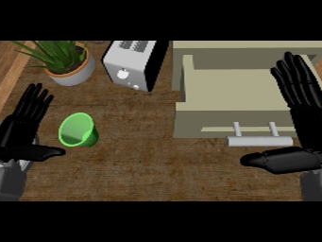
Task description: Pick up the cup, place it into the drawer and close the drawer
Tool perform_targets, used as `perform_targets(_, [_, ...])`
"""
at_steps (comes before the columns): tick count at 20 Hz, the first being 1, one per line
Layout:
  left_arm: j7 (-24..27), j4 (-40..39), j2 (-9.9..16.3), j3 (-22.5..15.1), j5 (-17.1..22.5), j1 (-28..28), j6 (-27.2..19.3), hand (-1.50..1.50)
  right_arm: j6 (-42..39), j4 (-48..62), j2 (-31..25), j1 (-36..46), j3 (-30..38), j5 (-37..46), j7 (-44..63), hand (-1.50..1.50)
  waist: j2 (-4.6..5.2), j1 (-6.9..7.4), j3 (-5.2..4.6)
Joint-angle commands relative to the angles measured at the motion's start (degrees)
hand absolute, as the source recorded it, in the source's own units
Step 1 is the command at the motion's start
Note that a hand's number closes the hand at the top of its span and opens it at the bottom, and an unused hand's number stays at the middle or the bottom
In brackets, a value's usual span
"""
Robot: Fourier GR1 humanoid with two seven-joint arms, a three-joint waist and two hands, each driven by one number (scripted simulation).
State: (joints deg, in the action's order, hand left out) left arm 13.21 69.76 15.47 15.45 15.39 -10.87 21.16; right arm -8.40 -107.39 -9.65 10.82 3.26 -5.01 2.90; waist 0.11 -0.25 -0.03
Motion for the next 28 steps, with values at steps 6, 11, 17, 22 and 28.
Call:
perform_targets(6, [13.67, -20.29, 0.95, -0.05, -7.74, -3.64, -0.55, -1.5, -1.49, -0.03, -0.89, 1.63, 1.84, -1.17, 1.55, -1.5, -0.03, -0.04, 0.0])
perform_targets(11, [25.72, -39.74, 4.25, 1.24, -11.65, -9.36, 1.12, -1.5, 0.26, 0.88, 0.96, 2.9, -0.09, 1.27, 0.37, -1.5, 0.13, -0.38, -0.05])
perform_targets(17, [36.79, -53.76, 4.59, 1.19, -15.19, -13.95, 0.11, -1.5, 0.26, 3.47, 0.52, 5.99, 0.85, 0.89, 1.25, -1.5, 0.41, -0.84, -0.14])
perform_targets(22, [41.39, -56.69, 1.68, 0.79, -16.53, -14.83, -4.3, -1.5, -1.29, 1.17, -1.19, 4.61, 3.72, -2.11, 1.79, -1.5, 0.46, -1.26, -0.16])
perform_targets(28, [45.7, -58.82, 2.68, 1.02, -16.86, -14.53, -1.62, -1.5, -1.17, -0.49, -0.55, 3.75, 2.51, -1.8, 2.92, -1.5, 0.56, -1.52, -0.22])
